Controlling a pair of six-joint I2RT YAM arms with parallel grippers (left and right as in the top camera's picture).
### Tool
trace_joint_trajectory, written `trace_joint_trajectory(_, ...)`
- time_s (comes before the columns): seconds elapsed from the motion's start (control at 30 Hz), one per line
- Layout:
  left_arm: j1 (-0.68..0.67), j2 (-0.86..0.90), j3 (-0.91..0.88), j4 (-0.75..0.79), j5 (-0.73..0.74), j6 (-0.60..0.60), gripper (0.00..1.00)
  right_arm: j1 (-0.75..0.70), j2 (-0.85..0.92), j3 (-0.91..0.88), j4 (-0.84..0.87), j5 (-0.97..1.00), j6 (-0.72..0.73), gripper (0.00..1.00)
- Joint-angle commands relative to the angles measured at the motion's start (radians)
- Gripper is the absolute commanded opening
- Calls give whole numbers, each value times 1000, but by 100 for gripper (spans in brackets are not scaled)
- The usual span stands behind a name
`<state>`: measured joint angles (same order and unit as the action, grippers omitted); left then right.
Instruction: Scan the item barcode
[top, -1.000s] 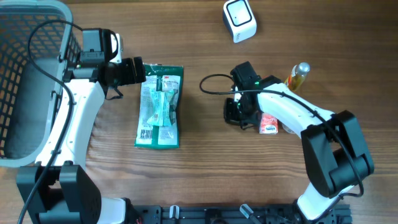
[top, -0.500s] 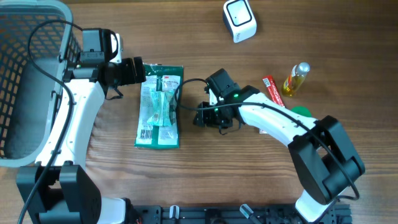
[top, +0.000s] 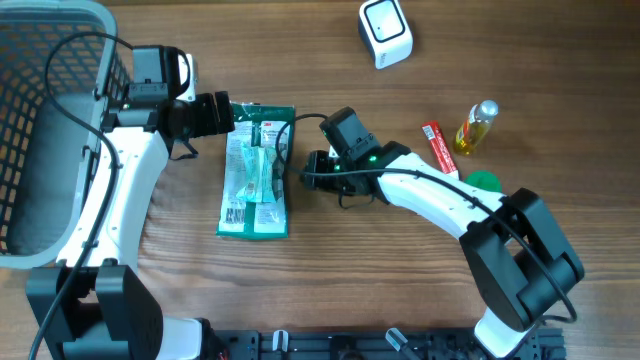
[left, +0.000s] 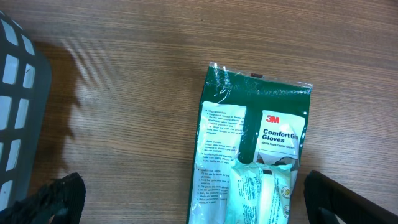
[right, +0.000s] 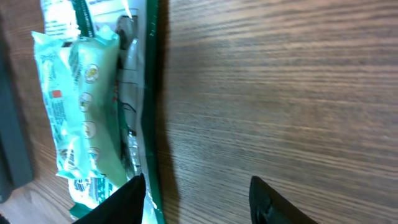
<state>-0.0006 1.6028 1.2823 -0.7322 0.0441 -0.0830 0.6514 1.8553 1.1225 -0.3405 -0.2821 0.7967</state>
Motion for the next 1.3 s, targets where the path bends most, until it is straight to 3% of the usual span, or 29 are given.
trace_joint_trajectory(0.0, 3, -4, 6, 3, 8, 16, 100, 3, 5, 14, -11, 26, -18, 55)
trace_joint_trajectory(0.17, 3, -4, 6, 6, 29, 8, 100, 3, 5, 14, -12, 39, -38, 55)
trace_joint_trajectory(0.2, 3, -4, 6, 5, 43, -37, 100, 3, 5, 14, -12, 38, -38, 55)
trace_joint_trajectory(0.3, 3, -3, 6, -70, 53, -163, 100, 3, 5, 14, -5, 9, -51, 38)
trace_joint_trajectory(0.33, 3, 1, 2, -89, 54, -178, 95, 3, 5, 14, 11, -27, -83, 37)
trace_joint_trajectory(0.37, -2, 2, -9, -103, 65, -191, 58, 3, 5, 14, 25, -55, -101, 37)
trace_joint_trajectory(0.4, -7, 4, -20, -107, 80, -192, 34, 3, 5, 14, 40, -81, -117, 39)
trace_joint_trajectory(0.43, -16, 4, -39, -112, 112, -192, 29, 3, 5, 14, 53, -99, -117, 44)
trace_joint_trajectory(0.53, -57, 4, -95, -118, 190, -190, 48, 3, 6, 14, 85, -125, -118, 50)
trace_joint_trajectory(0.6, -87, 4, -133, -101, 143, -190, 30, 3, 6, 14, 101, -189, -136, 50)
trace_joint_trajectory(0.73, -103, 6, -211, -20, 59, -272, 38, 3, 6, 14, 124, -205, -141, 50)
trace_joint_trajectory(0.9, -102, 19, -252, 37, 59, -271, 43, 3, 23, 14, 202, -209, -138, 49)
trace_joint_trajectory(1.0, -102, 34, -252, 38, 59, -269, 42, 4, 62, 14, 280, -215, -103, 49)
trace_joint_trajectory(1.13, -103, 80, -252, 43, 60, -270, 33, 11, 130, 14, 392, -213, -72, 49)
trace_joint_trajectory(1.27, -102, 113, -252, 37, 59, -270, 32, 11, 188, 14, 489, -216, 3, 50)
